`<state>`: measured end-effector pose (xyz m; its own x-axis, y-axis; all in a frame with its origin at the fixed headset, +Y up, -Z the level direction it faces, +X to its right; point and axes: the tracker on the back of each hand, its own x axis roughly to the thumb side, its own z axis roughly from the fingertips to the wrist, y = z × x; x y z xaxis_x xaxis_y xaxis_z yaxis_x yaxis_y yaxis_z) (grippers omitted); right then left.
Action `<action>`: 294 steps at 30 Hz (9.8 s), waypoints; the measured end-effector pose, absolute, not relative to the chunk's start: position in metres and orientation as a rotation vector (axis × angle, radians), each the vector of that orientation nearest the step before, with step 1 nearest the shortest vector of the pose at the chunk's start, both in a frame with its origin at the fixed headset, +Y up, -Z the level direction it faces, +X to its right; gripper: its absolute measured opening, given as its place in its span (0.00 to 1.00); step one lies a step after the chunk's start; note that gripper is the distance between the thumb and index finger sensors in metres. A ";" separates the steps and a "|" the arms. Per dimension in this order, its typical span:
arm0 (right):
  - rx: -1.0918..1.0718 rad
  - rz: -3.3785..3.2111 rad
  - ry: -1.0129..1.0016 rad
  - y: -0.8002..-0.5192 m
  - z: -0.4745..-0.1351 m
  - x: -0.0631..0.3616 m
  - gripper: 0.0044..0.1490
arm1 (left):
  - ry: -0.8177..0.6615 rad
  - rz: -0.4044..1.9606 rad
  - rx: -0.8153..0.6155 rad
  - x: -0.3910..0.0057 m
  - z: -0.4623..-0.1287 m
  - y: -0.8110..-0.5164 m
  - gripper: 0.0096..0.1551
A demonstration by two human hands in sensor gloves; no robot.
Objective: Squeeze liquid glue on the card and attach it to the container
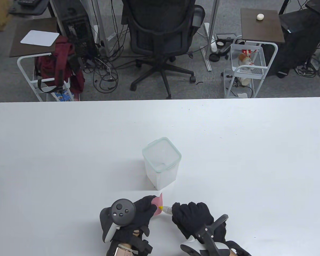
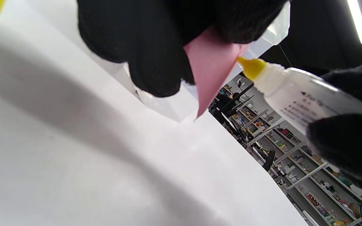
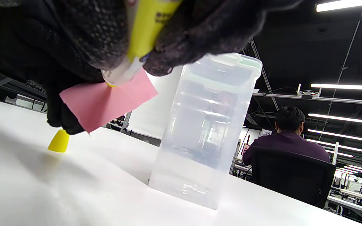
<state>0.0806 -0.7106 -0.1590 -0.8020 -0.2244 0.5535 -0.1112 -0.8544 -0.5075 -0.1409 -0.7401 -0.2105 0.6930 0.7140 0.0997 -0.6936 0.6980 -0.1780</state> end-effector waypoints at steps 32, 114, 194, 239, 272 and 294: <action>-0.989 -2.790 0.819 -0.711 -0.158 0.079 0.29 | -0.165 0.796 -0.129 -0.141 -0.211 -0.740 0.22; -0.002 -4.037 0.027 -0.738 -0.242 0.214 0.28 | -0.143 0.842 -0.067 -0.154 -0.210 -0.734 0.22; -0.927 -3.284 0.306 -0.609 -0.316 0.069 0.23 | -0.572 0.296 -0.010 -0.121 -0.326 -0.636 0.35; -1.061 -2.982 0.183 -0.604 -0.298 0.064 0.25 | -0.520 0.383 0.004 -0.135 -0.321 -0.642 0.30; -0.932 -3.051 0.185 -0.607 -0.319 0.056 0.24 | -0.476 0.415 -0.016 -0.134 -0.322 -0.641 0.28; -0.965 -2.970 0.195 -0.604 -0.308 0.054 0.24 | -0.469 0.371 -0.008 -0.130 -0.320 -0.638 0.28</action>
